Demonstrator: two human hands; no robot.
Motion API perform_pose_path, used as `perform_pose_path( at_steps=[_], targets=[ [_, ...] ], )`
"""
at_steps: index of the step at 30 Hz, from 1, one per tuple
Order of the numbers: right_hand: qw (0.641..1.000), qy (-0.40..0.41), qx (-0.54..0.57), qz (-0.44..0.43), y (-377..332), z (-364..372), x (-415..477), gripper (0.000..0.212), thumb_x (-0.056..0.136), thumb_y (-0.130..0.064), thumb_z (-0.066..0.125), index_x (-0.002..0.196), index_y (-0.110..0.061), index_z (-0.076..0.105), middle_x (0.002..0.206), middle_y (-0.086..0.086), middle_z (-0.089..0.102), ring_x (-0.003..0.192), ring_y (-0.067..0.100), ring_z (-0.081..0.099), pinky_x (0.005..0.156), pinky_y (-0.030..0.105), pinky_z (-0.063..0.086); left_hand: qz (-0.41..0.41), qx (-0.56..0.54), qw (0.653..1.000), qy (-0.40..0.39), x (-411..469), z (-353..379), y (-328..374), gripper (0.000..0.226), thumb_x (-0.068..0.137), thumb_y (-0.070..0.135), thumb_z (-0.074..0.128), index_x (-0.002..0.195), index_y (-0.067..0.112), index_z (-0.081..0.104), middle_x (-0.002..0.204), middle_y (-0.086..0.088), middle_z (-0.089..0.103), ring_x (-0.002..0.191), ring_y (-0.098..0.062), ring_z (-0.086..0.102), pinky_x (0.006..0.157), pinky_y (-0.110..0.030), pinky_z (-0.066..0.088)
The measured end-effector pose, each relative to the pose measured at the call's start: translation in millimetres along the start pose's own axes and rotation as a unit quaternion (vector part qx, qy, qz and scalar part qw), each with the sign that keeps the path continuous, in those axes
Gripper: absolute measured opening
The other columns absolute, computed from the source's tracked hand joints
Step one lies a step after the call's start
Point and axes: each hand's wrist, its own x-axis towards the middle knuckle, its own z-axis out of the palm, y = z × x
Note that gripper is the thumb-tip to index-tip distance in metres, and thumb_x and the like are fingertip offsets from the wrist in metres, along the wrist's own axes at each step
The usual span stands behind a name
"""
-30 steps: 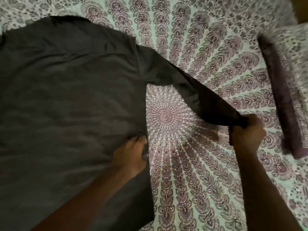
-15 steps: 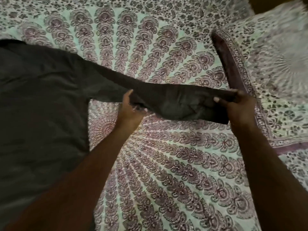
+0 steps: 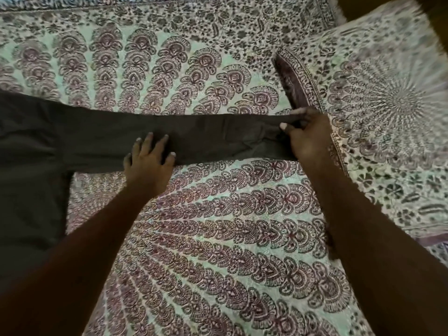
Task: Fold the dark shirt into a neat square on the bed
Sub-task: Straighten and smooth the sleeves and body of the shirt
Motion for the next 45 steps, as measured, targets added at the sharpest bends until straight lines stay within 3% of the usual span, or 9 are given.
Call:
perform_pose_path(
  at_steps=[8, 13, 17, 23, 28, 31, 34, 39, 45],
  targets=[
    [0.949, 0.005, -0.314, -0.034, 29.4, 19.5, 1.4, 0.036, 0.090, -0.003, 0.069, 0.124, -0.010, 0.063, 0.118, 0.015, 0.072, 0.113, 0.030, 0.067, 0.090, 0.027, 0.050, 0.000, 0.041, 0.999, -0.025, 4.3, 42.2, 15.1, 0.074, 0.098, 0.071, 0.042, 0.159, 0.058, 0.003, 0.173, 0.011, -0.018, 0.159, -0.039, -0.016, 0.124, -0.066, 0.000],
    [0.871, -0.055, -0.410, -0.265, 27.6, 52.0, -22.9, 0.063, 0.080, -0.002, 0.073, 0.140, -0.007, 0.054, 0.149, 0.022, 0.047, 0.138, 0.042, 0.043, 0.113, 0.051, 0.040, 0.006, 0.039, 0.997, -0.060, 7.7, 36.9, 16.0, 0.072, 0.096, 0.075, 0.041, 0.155, 0.065, 0.002, 0.171, 0.019, -0.020, 0.158, -0.040, -0.019, 0.123, -0.067, -0.002],
    [0.809, -0.247, -0.434, -0.310, 42.9, 83.1, -43.7, 0.056, 0.106, -0.043, 0.042, 0.158, -0.022, 0.039, 0.169, 0.012, 0.025, 0.152, 0.037, 0.029, 0.118, 0.061, 0.035, 0.000, -0.022, 0.996, -0.082, 9.6, 17.1, 8.8, 0.057, 0.102, 0.062, 0.047, 0.153, 0.065, 0.023, 0.172, 0.026, -0.005, 0.160, -0.028, -0.012, 0.124, -0.059, -0.001],
    [0.882, -0.104, -0.442, -0.125, 26.3, 122.6, -61.7, 0.067, 0.106, -0.047, 0.034, 0.162, -0.010, 0.027, 0.169, 0.018, 0.021, 0.158, 0.037, 0.013, 0.127, 0.055, 0.012, 0.018, -0.351, 0.932, -0.084, 33.8, -18.6, -46.3, 0.045, 0.097, 0.000, 0.066, 0.135, 0.025, 0.066, 0.158, -0.001, 0.049, 0.149, -0.019, 0.041, 0.126, -0.047, 0.032],
    [0.844, -0.240, -0.365, -0.311, -30.8, 217.6, -105.3, 0.061, 0.109, -0.044, 0.030, 0.163, -0.018, 0.026, 0.173, 0.012, 0.014, 0.160, 0.036, 0.007, 0.128, 0.053, 0.018, -0.029, -0.153, 0.975, 0.159, 36.6, -55.4, -115.5, 0.037, 0.087, 0.009, 0.055, 0.119, 0.014, 0.072, 0.132, -0.010, 0.069, 0.124, -0.034, 0.063, 0.108, -0.043, 0.049],
    [0.807, -0.330, -0.362, -0.331, -37.7, 262.3, -121.1, 0.057, 0.108, -0.054, 0.031, 0.162, -0.042, 0.021, 0.175, -0.002, 0.000, 0.161, 0.027, 0.000, 0.127, 0.054, 0.016, -0.060, -0.030, 0.985, 0.162, 36.9, -74.6, -165.1, 0.054, 0.083, 0.025, 0.059, 0.135, 0.014, 0.062, 0.150, -0.017, 0.053, 0.141, -0.041, 0.046, 0.118, -0.053, 0.036],
    [0.827, -0.255, -0.424, -0.267, -21.5, 263.9, -118.2, 0.056, 0.104, -0.067, 0.024, 0.157, -0.060, 0.006, 0.174, -0.010, -0.010, 0.161, 0.019, -0.005, 0.128, 0.056, 0.003, -0.145, 0.022, 0.986, 0.076, 36.4, -86.4, -215.6, 0.077, 0.091, 0.055, 0.067, 0.158, 0.036, 0.036, 0.174, -0.002, 0.014, 0.160, -0.035, 0.006, 0.126, -0.061, 0.005],
    [0.905, -0.088, -0.409, -0.079, -34.1, 271.2, -123.3, 0.067, 0.102, -0.059, 0.025, 0.164, -0.034, 0.022, 0.174, 0.009, 0.008, 0.160, 0.036, 0.001, 0.126, 0.060, 0.002, -0.172, 0.014, 0.984, -0.037, 39.5, -74.6, -253.1, 0.084, 0.091, 0.078, 0.046, 0.155, 0.062, -0.007, 0.169, 0.023, -0.025, 0.159, -0.025, -0.020, 0.124, -0.067, -0.005],
    [0.845, -0.184, -0.361, -0.349, -115.2, 416.4, -171.0, 0.066, 0.099, -0.035, 0.038, 0.159, -0.009, 0.034, 0.172, 0.013, 0.017, 0.159, 0.039, 0.012, 0.126, 0.056, 0.019, -0.182, -0.029, 0.979, -0.090, 47.1, -86.9, -255.7, 0.128, 0.073, 0.069, 0.076, 0.161, 0.045, -0.014, 0.166, 0.024, -0.030, 0.158, -0.025, -0.025, 0.123, -0.065, -0.004]
  ],
)
